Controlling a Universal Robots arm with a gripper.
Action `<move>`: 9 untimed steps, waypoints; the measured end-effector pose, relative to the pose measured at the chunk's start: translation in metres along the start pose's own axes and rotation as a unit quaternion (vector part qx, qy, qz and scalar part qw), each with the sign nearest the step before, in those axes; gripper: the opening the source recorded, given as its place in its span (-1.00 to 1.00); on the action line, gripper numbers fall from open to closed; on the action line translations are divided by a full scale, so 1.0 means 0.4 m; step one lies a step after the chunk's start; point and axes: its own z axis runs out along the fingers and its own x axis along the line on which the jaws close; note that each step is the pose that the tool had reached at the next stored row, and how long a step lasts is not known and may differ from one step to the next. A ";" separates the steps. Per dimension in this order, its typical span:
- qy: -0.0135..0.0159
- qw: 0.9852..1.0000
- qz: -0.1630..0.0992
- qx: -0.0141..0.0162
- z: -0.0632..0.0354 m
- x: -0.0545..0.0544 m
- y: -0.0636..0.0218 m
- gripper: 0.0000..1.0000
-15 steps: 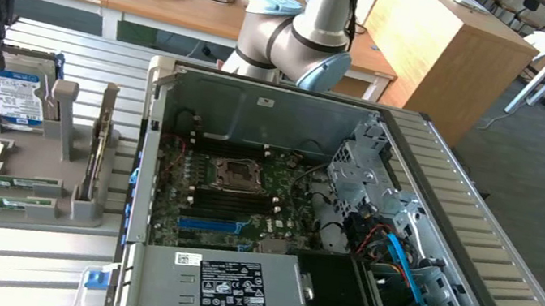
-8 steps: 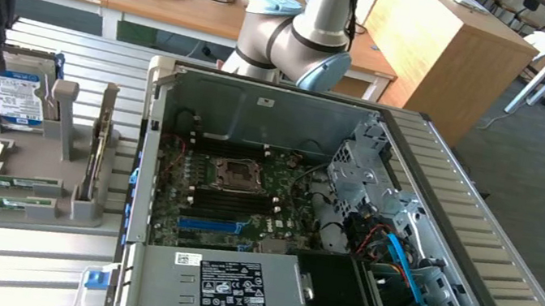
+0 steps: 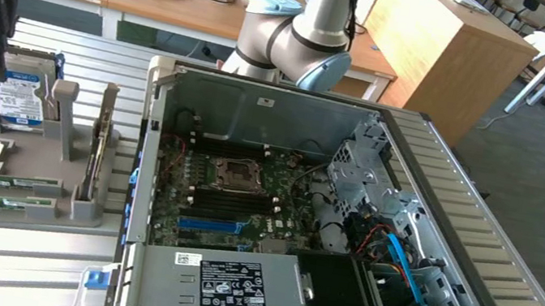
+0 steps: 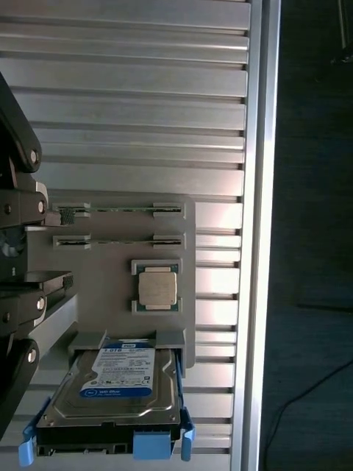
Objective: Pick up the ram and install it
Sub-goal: 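Pick up the ram and move it above insertion slot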
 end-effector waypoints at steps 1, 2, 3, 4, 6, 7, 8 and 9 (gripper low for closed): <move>0.000 1.000 0.000 0.000 0.002 0.000 0.000 -0.25; 0.000 1.000 0.000 0.000 0.005 0.000 0.000 -0.25; 0.000 1.000 0.000 0.000 0.007 0.000 0.000 -0.25; 0.000 1.000 0.000 0.001 0.010 0.000 0.000 -0.25; 0.000 1.000 0.000 0.001 0.016 0.001 0.000 -0.25; 0.000 1.000 0.000 0.001 0.019 0.001 0.000 -0.25; 0.000 1.000 0.000 0.001 0.022 0.001 0.000 -0.25; 0.000 1.000 0.000 0.002 0.025 0.001 0.000 -0.25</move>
